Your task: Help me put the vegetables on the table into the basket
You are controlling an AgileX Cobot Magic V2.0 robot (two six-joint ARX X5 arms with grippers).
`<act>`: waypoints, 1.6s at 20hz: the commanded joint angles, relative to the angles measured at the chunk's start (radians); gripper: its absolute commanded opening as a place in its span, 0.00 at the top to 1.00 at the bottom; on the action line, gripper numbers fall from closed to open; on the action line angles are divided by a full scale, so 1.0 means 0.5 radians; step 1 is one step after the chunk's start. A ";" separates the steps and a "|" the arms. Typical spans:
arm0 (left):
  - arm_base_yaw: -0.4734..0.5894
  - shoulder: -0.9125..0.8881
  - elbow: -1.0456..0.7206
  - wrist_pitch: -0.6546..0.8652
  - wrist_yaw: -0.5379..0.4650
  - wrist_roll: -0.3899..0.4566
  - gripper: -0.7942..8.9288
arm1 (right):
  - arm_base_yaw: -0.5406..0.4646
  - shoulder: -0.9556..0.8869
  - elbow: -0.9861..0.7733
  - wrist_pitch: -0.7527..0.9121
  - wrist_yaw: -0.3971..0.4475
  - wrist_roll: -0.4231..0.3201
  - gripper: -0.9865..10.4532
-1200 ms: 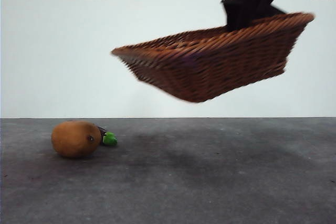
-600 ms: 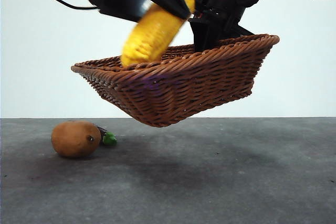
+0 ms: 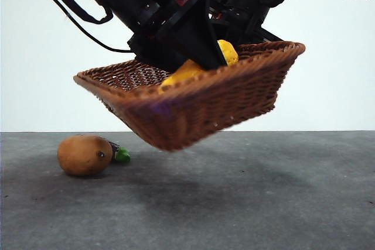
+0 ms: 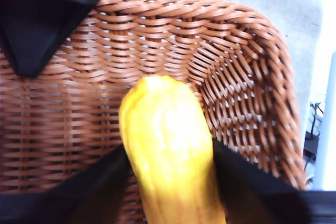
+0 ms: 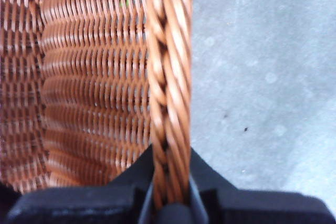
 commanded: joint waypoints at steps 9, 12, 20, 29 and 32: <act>0.052 -0.022 0.533 -0.874 -0.084 -0.137 0.42 | -0.193 -0.047 0.010 0.044 0.035 0.012 0.92; 0.156 -0.113 0.709 -1.058 -0.330 -0.406 0.42 | -0.380 -0.173 0.010 0.031 0.033 -0.009 0.92; 0.710 -0.041 0.904 -1.274 -0.602 -0.861 0.42 | -0.678 -0.518 0.010 -0.048 0.008 -0.195 0.92; 0.852 0.506 0.904 -1.376 -0.433 -1.319 0.42 | -0.675 -0.565 0.010 -0.058 -0.146 -0.262 0.92; 0.852 0.642 0.904 -1.426 -0.459 -1.382 0.42 | -0.675 -0.565 0.010 -0.118 -0.146 -0.327 0.92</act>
